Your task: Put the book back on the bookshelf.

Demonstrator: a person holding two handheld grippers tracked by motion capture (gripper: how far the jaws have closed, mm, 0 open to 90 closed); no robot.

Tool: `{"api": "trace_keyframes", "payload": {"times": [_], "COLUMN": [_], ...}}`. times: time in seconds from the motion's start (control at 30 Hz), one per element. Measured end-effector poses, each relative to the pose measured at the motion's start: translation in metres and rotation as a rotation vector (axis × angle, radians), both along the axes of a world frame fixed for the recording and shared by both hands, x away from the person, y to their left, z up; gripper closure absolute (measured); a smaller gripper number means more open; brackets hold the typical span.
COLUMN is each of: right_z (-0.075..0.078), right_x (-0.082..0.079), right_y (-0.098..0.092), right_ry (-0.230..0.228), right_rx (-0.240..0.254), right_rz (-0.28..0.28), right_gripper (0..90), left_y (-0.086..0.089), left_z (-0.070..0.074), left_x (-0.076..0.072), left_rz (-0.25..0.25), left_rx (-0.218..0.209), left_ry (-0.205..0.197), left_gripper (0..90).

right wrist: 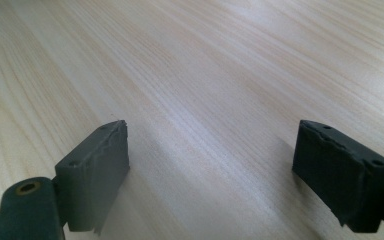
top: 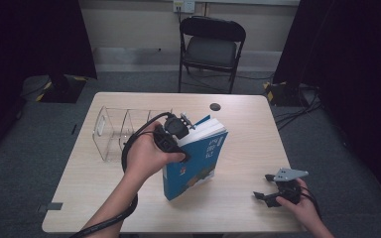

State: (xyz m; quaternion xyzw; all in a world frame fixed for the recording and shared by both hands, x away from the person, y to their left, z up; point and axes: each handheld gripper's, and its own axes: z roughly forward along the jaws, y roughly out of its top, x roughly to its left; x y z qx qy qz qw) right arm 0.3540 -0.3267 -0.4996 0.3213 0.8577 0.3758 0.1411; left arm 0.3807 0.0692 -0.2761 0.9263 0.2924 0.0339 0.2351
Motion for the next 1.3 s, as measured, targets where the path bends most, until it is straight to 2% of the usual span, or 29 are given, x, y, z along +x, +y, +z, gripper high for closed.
{"api": "trace_keyframes", "payload": {"times": [0.23, 0.43, 0.47, 0.53, 0.97, 1.3], "right_z": [0.000, 0.000, 0.000, 0.000, 0.000, 0.000], "right_x": [0.000, 0.000, 0.000, 0.000, 0.000, 0.000], "right_y": [0.000, 0.000, 0.000, 0.000, 0.000, 0.000], "right_ry": [0.000, 0.000, 0.000, 0.001, 0.000, 0.000], "right_rx": [0.000, 0.000, 0.000, 0.000, 0.000, 0.000], "right_rz": [0.000, -0.001, -0.001, -0.001, -0.003, -0.006], "right_gripper": [14.1, 14.1, 14.1, 14.1, 14.0, 14.1], "left_y": [0.016, 0.029, 0.033, 0.034, 0.060, 0.078], "left_z": [0.001, 0.004, 0.005, 0.006, 0.008, 0.007], "left_x": [-0.004, -0.008, -0.010, -0.010, -0.013, -0.015], "left_rz": [0.022, 0.057, 0.078, 0.083, 0.118, 0.165], "left_rx": [0.001, -0.019, -0.025, -0.031, -0.025, -0.023], "left_ry": [0.007, -0.001, 0.005, 0.009, 0.008, 0.015], "left_gripper": [62.0, 62.0, 62.0, 62.0, 62.0, 62.0]}}
